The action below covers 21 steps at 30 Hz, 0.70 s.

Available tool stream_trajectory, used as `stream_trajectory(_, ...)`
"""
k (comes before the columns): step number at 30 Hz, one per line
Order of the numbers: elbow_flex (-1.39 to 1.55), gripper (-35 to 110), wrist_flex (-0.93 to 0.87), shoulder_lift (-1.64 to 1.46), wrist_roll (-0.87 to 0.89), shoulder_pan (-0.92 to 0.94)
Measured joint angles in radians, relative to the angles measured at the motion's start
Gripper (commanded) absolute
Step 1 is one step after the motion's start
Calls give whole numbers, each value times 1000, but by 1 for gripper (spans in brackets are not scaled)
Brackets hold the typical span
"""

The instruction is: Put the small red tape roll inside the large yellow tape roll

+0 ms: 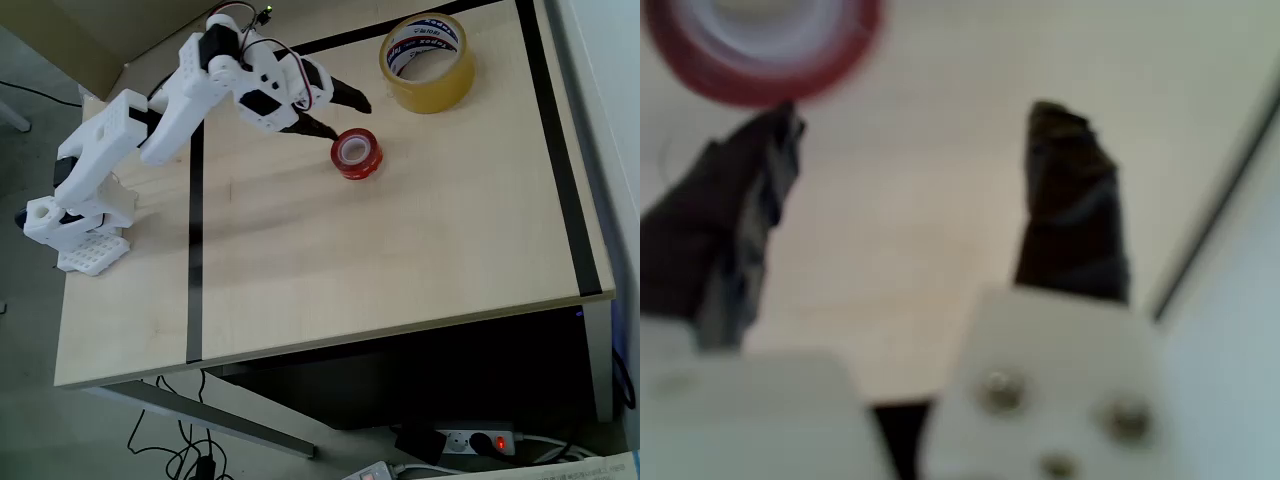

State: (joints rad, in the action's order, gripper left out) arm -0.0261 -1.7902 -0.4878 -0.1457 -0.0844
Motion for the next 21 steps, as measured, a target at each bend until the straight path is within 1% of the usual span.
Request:
stream_trajectory(3, 64, 29, -3, -8, 0, -2)
stream_trajectory(13, 118, 31, -3, -6, 0, -28)
stream_trajectory(21, 321, 31, 6, -34, 5, -29)
